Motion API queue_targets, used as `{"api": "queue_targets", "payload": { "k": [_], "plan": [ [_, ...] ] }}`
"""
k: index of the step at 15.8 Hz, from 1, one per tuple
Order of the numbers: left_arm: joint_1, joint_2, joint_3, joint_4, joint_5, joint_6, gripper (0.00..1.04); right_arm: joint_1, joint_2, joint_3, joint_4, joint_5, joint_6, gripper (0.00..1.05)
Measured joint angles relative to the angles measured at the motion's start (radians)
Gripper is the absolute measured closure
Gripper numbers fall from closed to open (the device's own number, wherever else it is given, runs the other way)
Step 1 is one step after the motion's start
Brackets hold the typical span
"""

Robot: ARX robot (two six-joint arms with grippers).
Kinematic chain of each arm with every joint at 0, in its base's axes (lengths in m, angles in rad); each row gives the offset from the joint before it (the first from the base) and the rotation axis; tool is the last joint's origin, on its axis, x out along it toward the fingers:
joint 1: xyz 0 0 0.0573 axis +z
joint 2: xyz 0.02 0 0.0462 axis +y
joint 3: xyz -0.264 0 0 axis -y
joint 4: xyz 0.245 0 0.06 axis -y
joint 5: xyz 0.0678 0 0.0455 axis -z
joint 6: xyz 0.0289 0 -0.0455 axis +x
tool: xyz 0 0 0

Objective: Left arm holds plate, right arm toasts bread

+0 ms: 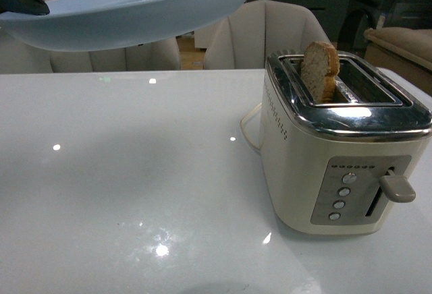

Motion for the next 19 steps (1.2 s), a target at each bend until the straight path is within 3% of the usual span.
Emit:
{"api": "queue_targets", "payload": {
  "k": [2, 10, 19],
  "plan": [
    [0.0, 0.0, 0.0, 0.0, 0.0, 0.0, 1.03, 0.0, 0.0, 0.0, 0.0, 0.0, 0.0, 1.01],
    [0.0, 0.0, 0.0, 0.0, 0.0, 0.0, 1.03, 0.0, 0.0, 0.0, 0.0, 0.0, 0.001, 0.07],
    [0.0, 0.0, 0.0, 0.0, 0.0, 0.0, 1.03, 0.0, 0.0, 0.0, 0.0, 0.0, 0.002, 0.06]
  ]
}}
